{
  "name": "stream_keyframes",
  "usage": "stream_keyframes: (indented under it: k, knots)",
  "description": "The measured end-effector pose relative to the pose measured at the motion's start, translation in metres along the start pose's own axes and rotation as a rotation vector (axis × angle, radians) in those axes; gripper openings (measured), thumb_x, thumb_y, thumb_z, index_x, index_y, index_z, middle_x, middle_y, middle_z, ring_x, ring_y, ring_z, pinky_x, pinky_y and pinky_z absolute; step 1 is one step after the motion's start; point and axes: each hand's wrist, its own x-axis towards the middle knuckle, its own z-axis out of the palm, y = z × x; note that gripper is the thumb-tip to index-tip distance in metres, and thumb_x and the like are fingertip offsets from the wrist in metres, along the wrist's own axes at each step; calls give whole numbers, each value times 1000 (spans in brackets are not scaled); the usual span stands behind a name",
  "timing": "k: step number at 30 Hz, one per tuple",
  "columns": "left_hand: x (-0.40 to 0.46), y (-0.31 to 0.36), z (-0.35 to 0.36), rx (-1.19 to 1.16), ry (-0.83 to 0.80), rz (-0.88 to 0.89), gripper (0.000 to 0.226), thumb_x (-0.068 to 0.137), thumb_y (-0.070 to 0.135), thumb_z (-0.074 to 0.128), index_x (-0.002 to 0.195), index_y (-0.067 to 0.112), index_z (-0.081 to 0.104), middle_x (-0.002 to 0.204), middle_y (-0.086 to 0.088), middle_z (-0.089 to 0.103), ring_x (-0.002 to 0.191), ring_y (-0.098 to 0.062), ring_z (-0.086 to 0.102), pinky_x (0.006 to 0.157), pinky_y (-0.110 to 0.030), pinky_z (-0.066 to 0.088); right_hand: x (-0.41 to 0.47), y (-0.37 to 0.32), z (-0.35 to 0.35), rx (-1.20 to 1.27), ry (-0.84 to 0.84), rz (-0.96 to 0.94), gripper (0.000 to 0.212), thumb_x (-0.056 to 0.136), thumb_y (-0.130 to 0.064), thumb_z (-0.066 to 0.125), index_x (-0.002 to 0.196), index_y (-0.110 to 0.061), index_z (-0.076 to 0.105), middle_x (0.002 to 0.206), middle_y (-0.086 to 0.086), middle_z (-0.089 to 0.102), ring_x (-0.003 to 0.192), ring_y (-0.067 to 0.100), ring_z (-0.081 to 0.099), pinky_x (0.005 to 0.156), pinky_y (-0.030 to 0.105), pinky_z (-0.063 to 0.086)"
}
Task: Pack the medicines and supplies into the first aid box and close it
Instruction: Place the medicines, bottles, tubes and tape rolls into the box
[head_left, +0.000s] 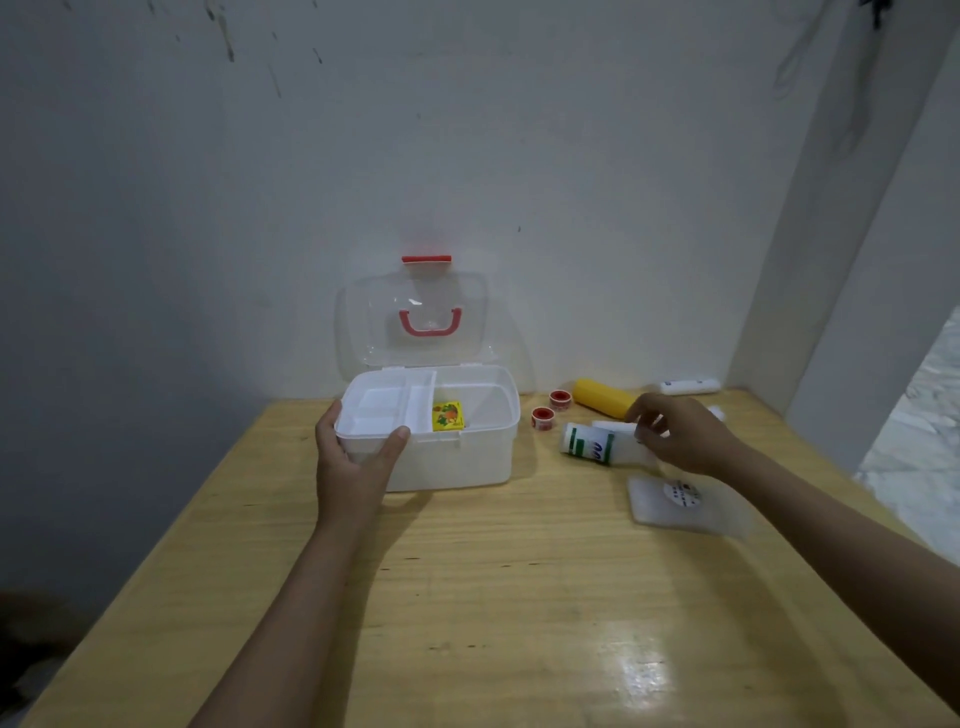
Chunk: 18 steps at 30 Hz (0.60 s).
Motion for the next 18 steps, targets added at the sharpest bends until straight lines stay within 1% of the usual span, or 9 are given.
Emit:
stream_keyframes:
  k: [2,3,4,6,9,11,14,16,18]
  knots:
    - [0,0,0,-3,1,-3,80,74,28,78,139,24,32,130,7,45,116,-14,48,86,-26,44,-1,0,-2,-12,-46,-16,19,81,-15,68,96,-25,63,94,-5,63,85,16,63,66,20,47]
    - [0,0,0,-5,0,-5,80,74,28,78,139,24,32,131,6,45,116,-14,48,87,-26,44,-2,0,-1,-44,-89,-20,21,80,-17,69,100,-23,64,97,-5,62,86,14,61,68,19,46]
    - [-1,0,0,-7,-3,-8,80,73,29,78,139,25,32,132,6,45,116,-15,48,88,-27,45,-3,0,2,-65,-120,-16,24,80,-19,70,103,-22,64,101,-5,62,87,13,59,72,21,48]
    - [-1,1,-1,-11,-10,-13,81,73,30,78,139,26,32,132,6,45,116,-14,48,89,-28,45,-6,1,8,-47,-128,22,26,80,-20,69,106,-23,64,106,-1,65,90,14,59,81,29,51]
    - [-1,1,-2,-9,-12,-20,81,73,30,78,139,26,31,132,5,45,115,-14,48,89,-28,45,-11,1,11,-14,-149,59,33,79,-22,71,109,-27,59,104,3,64,92,18,62,84,35,53]
    - [-1,2,-2,-5,-11,-19,81,73,30,78,139,25,31,130,7,45,114,-13,47,89,-27,44,-13,2,12,-8,-165,84,37,78,-21,72,111,-29,57,104,5,63,92,21,62,84,36,52]
    - [-2,3,-2,-9,-15,-17,81,73,31,78,139,26,31,127,9,44,113,-13,47,88,-26,43,-14,-1,15,21,-78,82,33,80,-17,70,110,-26,60,101,5,63,88,20,60,79,31,50]
    - [-2,3,-2,-11,-15,-17,81,73,30,78,139,26,31,127,9,44,113,-13,47,85,-25,43,-13,-6,15,62,24,62,25,81,-16,68,105,-21,64,96,4,65,81,17,59,71,26,45]
    - [-2,2,-2,-12,-14,-18,81,72,30,78,139,26,31,128,8,44,114,-14,47,86,-26,44,-13,-14,12,109,102,42,19,81,-15,68,99,-14,67,88,1,65,78,17,58,66,24,44]
